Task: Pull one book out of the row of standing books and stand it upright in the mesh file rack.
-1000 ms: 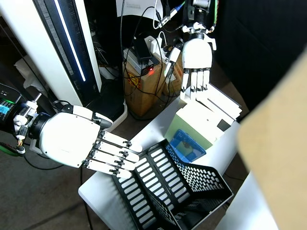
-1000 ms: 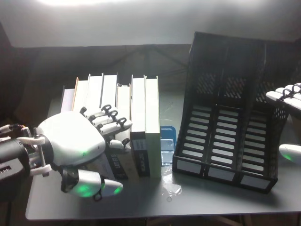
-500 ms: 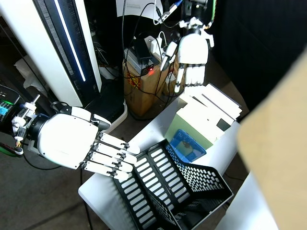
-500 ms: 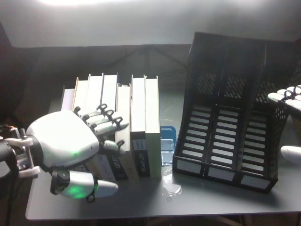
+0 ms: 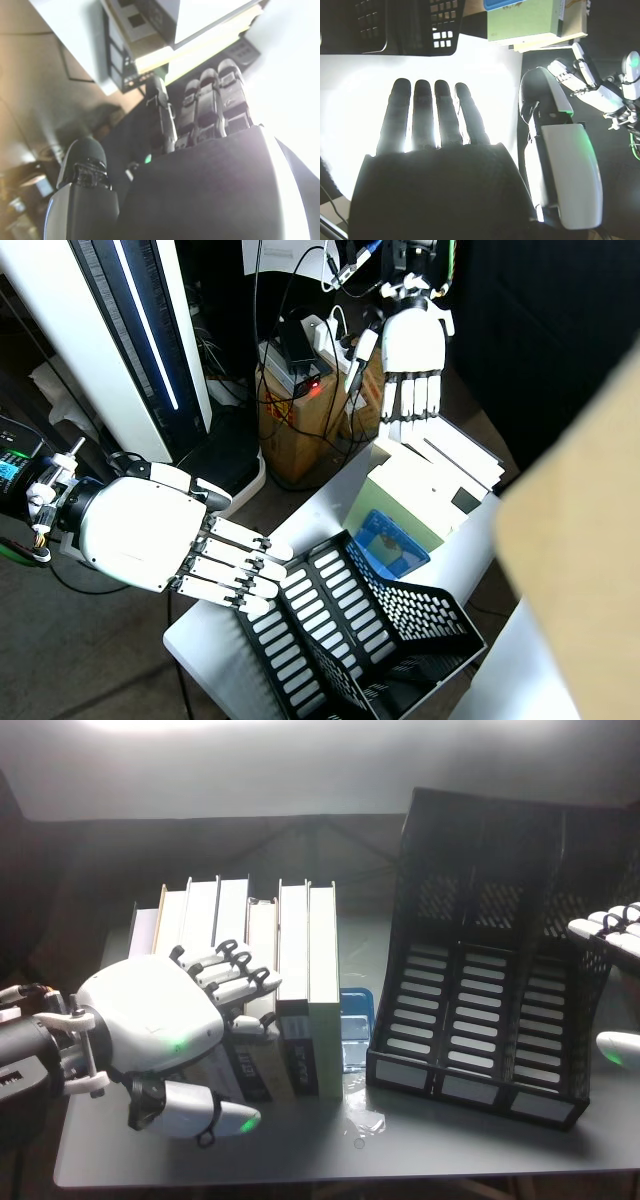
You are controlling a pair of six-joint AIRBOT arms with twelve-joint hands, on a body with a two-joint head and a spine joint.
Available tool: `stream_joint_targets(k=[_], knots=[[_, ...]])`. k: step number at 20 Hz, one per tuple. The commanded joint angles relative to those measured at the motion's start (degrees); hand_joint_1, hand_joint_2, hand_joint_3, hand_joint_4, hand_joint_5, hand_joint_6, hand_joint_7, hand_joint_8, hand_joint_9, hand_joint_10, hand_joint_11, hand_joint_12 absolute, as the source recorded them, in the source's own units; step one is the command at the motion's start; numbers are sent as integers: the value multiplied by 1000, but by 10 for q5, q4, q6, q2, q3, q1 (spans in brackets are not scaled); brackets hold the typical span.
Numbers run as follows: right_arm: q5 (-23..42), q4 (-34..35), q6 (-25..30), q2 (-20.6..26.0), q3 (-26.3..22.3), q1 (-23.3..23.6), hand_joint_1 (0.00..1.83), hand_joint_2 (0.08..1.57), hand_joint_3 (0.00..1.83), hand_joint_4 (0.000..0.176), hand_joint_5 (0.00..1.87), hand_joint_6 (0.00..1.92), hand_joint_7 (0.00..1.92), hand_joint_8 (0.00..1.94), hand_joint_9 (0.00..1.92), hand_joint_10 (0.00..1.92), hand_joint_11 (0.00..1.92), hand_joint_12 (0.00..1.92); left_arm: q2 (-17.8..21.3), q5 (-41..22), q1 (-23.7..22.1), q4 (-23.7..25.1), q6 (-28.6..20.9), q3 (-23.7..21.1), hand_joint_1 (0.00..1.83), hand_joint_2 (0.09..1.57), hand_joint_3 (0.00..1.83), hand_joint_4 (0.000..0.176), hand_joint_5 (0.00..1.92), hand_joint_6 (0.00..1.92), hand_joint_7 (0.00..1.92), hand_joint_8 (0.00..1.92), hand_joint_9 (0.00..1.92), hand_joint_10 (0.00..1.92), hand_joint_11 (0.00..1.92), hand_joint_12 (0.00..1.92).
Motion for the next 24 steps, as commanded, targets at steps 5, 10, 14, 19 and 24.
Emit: stream_joint_targets(k=[5,10,14,19,24], knots=[[66,-2,8,0,4,-1,402,1310,0,0,0,0,0,0,0,0,0,0,-1,-44,-6,-21,28,2,0,1178,0,68,467,41,0,0,0,0,0,0],[66,-1,8,-1,4,-1,452,1311,0,0,0,0,0,0,0,0,0,0,9,-62,-4,-29,28,-4,0,1181,0,76,453,25,0,0,0,0,0,0],[66,-1,8,-1,4,-1,435,1315,2,0,0,0,0,0,0,0,0,0,14,-70,-1,-39,31,-5,0,1186,0,56,453,22,0,0,0,0,0,0],[66,0,8,-2,4,-1,400,1315,1,0,0,0,0,0,0,0,0,0,13,-61,-1,-48,46,-3,0,1170,0,73,434,10,0,0,0,0,0,0],[64,0,10,-3,5,-1,421,1313,0,0,0,0,0,0,0,0,0,0,-3,-31,-3,-59,57,11,0,1187,3,45,476,22,0,0,0,0,0,0]])
